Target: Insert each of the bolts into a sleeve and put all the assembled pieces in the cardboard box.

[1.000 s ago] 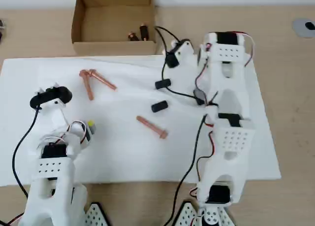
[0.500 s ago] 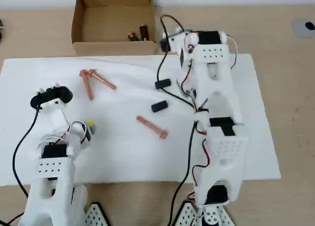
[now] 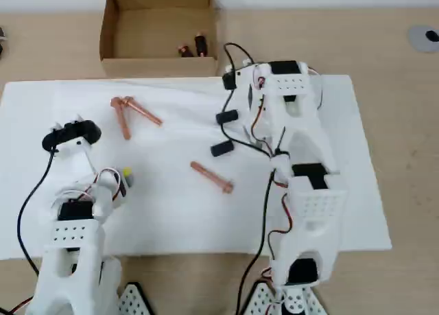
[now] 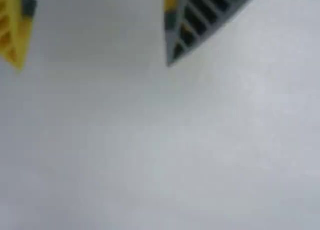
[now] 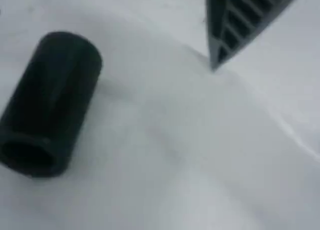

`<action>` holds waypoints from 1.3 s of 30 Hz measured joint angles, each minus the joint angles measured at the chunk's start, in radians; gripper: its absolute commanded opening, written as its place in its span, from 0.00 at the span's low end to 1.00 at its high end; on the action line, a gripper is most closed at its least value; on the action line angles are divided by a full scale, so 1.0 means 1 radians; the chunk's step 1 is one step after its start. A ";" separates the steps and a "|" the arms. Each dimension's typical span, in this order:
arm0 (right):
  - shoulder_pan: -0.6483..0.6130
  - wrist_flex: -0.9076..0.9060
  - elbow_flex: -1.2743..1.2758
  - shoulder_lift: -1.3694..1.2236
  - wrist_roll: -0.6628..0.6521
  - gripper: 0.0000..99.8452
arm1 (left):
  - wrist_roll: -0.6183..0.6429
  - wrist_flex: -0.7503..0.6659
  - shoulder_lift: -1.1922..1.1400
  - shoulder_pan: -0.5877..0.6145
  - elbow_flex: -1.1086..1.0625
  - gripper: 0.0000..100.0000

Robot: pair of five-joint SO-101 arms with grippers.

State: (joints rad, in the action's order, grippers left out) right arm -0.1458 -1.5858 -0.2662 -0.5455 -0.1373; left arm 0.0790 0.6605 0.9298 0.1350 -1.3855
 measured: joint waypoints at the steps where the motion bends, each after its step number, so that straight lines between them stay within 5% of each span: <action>1: 0.006 0.002 0.000 0.000 0.000 0.33 | 0.000 0.000 0.000 0.000 0.000 0.20; 32: 0.035 0.014 -0.087 -0.109 -0.066 0.33 | 0.000 0.000 0.000 0.000 0.000 0.20; 39: 0.074 0.026 -0.107 -0.109 -0.066 0.12 | 0.000 0.000 0.000 0.000 0.000 0.20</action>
State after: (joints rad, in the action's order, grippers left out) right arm -0.0721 -1.5597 -0.3736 -0.6544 -0.2033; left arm 0.0790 0.6605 0.9298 0.1350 -1.3855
